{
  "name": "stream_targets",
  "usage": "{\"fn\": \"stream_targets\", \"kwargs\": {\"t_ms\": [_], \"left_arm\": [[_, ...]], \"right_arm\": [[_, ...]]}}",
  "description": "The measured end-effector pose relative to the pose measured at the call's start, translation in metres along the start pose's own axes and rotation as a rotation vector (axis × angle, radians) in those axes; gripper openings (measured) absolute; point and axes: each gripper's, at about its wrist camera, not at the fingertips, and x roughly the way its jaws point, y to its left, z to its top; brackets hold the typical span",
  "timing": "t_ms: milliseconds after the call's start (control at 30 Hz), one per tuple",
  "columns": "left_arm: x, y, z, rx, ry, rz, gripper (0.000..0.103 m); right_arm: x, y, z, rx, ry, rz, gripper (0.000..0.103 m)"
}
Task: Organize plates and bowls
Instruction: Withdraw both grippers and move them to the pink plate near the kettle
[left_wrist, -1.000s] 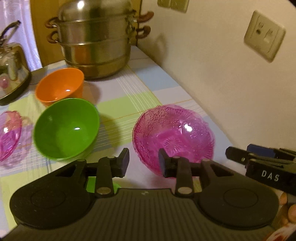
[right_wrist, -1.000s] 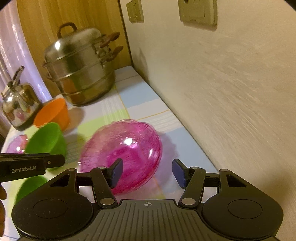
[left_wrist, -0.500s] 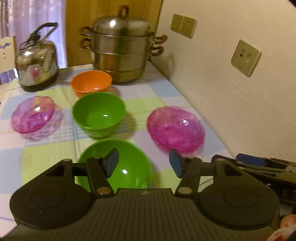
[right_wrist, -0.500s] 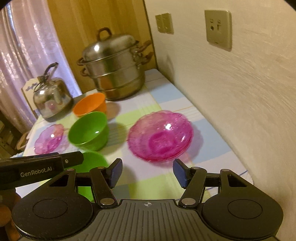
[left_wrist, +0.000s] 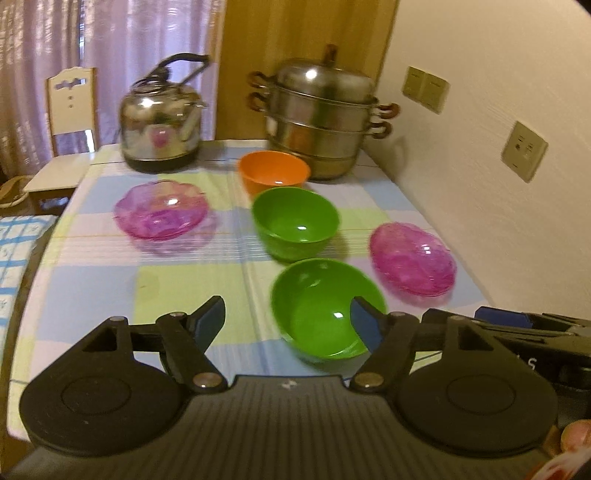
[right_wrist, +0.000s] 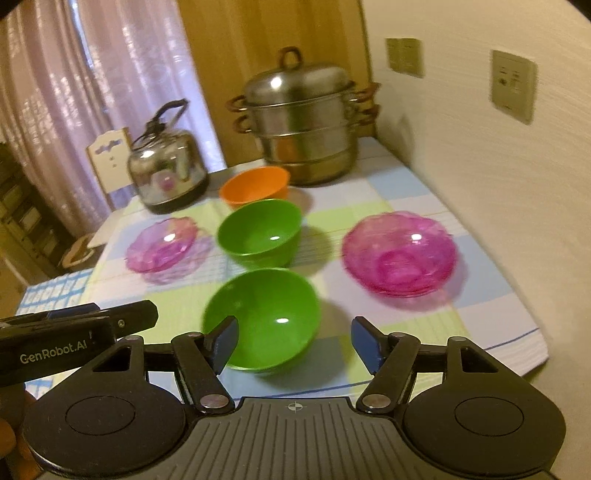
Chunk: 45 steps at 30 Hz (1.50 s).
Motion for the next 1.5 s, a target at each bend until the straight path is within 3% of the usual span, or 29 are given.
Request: {"fn": "stream_targets", "kwargs": {"t_ms": [400,900,1500], "left_arm": [[-0.029,0.062,-0.013,-0.07,-0.021,0.088,0.075],[-0.032,0.101,-0.013,-0.116,-0.019,0.135,0.075],[0.034,0.164,0.015,-0.169,0.032,0.18,0.076]], "right_arm": [[0.019,0.065,-0.011,-0.091,0.027,0.062,0.069],[0.038,0.097,-0.016,-0.128,0.055,0.104,0.069],[0.096,0.116,0.006,-0.076,0.063,0.138,0.069]]}}
